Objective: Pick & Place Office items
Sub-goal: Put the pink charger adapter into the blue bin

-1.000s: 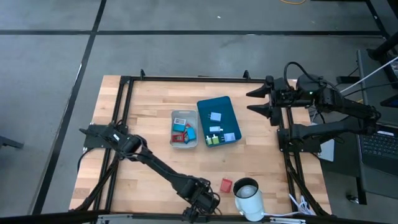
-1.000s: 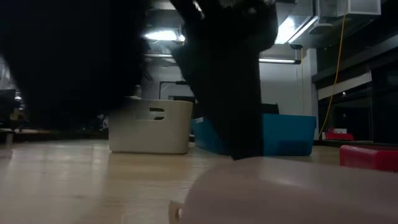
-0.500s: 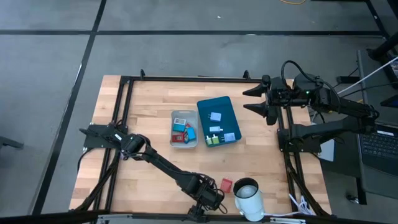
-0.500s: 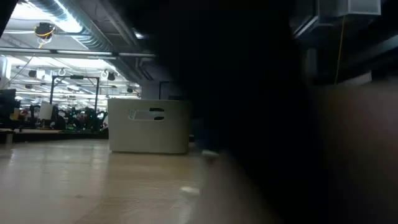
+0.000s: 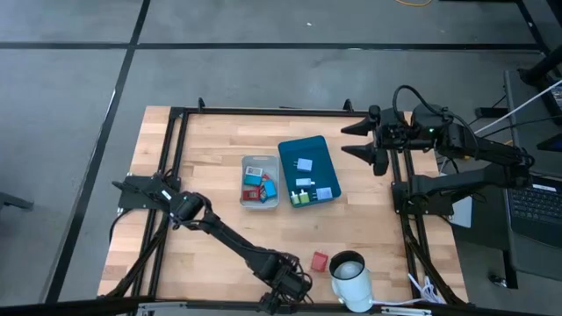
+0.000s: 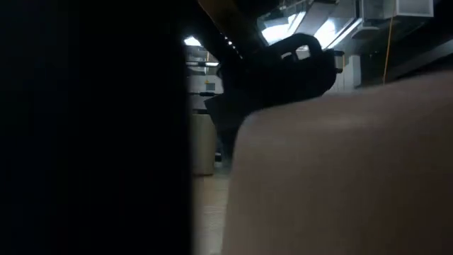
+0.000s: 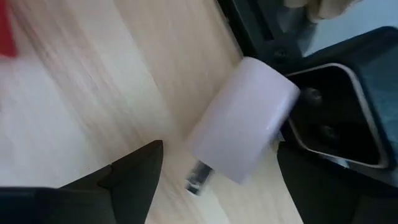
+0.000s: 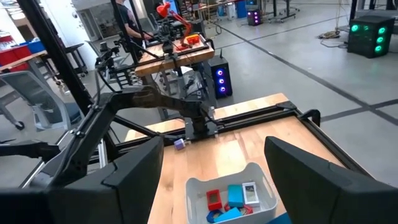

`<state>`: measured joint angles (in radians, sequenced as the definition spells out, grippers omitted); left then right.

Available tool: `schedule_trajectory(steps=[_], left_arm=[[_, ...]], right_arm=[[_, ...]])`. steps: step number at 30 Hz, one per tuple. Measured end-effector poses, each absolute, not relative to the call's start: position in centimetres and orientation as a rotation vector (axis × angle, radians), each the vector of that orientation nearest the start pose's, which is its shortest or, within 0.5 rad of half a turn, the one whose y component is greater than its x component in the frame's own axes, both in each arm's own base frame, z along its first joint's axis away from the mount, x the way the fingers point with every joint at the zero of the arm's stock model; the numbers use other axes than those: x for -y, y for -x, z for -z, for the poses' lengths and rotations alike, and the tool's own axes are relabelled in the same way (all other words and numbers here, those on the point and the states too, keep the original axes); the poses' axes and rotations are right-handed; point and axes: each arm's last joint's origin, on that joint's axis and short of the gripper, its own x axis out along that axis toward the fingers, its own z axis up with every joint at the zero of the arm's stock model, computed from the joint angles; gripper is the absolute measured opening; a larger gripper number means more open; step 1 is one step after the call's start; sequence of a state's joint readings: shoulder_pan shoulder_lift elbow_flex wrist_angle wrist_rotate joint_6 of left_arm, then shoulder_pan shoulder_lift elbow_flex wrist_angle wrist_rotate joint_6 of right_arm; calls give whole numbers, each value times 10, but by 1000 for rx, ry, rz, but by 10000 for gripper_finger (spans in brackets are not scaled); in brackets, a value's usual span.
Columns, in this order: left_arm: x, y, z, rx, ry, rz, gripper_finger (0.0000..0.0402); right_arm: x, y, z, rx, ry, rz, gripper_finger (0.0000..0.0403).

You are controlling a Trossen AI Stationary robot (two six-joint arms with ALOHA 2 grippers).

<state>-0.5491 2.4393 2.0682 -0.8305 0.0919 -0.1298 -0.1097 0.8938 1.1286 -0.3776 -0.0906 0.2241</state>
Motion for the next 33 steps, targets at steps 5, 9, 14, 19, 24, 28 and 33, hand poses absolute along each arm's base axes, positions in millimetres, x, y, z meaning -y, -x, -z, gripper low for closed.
schedule_trajectory(steps=[5, 9, 14, 19, 24, 28, 33], left_arm=[[262, -436, -152, -1165, -260, 495, 282], [262, -441, -155, -1108, -276, 556, 255], [266, -443, -157, -1070, -256, 618, 207], [265, -444, -157, -1077, -220, 639, 149], [264, -444, -157, -1096, -174, 612, 121], [259, -447, -157, -1102, -140, 574, 121], [244, -456, -156, -1107, -101, 507, 121]], right_arm=[[17, -175, -411, -141, -238, 36, 284], [17, -175, -410, -143, -238, 37, 284], [17, -175, -410, -140, -238, 38, 284], [17, -175, -411, -140, -238, 40, 284], [17, -175, -411, -135, -238, 39, 284], [17, -176, -413, -118, -239, 37, 284], [17, -176, -413, -110, -239, 35, 284]])
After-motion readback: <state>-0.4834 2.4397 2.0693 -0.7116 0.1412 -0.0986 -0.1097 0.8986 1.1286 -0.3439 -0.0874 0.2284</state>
